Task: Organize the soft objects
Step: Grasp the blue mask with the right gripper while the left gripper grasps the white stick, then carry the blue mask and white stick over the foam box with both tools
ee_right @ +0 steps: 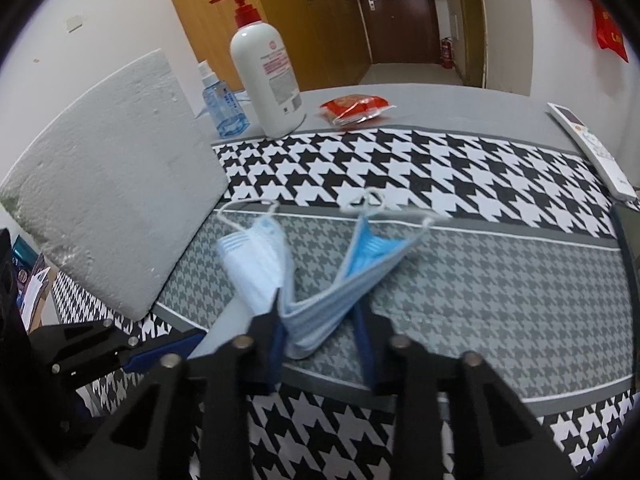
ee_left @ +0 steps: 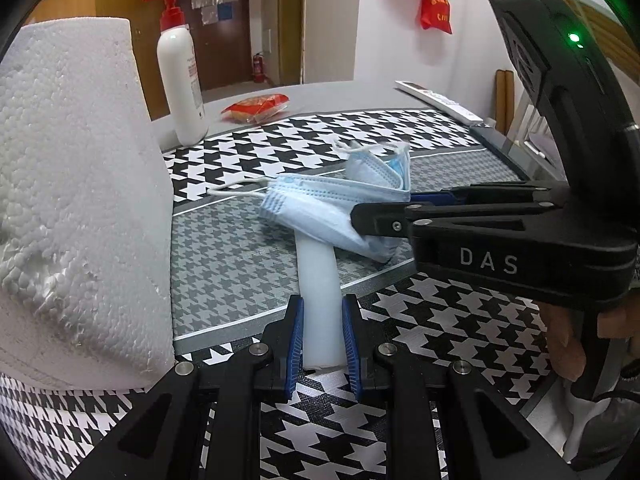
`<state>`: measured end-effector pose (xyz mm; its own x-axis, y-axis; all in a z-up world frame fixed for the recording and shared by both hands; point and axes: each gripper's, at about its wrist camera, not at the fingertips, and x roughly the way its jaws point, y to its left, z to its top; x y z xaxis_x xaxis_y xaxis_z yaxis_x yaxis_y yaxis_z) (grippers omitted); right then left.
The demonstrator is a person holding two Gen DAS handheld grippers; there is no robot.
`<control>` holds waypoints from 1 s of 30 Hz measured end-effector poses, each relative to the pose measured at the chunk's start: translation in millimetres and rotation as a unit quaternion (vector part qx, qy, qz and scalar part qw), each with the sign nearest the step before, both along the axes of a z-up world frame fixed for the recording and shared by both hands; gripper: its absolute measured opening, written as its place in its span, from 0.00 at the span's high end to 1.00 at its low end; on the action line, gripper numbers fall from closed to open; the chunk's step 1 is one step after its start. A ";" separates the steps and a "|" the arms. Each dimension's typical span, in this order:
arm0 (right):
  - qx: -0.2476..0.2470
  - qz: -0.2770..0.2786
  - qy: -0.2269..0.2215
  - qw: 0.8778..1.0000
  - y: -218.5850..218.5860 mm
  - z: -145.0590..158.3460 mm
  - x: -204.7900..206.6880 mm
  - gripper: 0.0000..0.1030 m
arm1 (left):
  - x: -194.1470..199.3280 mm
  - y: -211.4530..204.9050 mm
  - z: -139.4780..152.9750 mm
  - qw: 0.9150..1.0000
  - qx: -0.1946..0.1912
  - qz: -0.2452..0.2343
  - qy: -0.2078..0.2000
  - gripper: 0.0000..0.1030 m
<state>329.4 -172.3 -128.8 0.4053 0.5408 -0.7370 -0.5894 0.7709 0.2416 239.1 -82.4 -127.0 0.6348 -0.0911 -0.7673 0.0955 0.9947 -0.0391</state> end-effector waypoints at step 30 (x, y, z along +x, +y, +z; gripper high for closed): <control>0.060 -0.060 -0.059 0.995 -61.9 55.4 -44.4 0.83 | -34.7 -2.1 31.5 0.997 0.002 -0.004 -0.074 0.86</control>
<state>285.1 -234.2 -73.4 0.5520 0.5650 -0.6132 -0.5247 0.8069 0.2712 204.4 -84.5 -95.4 0.7406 -0.0949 -0.6652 0.1087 0.9939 -0.0207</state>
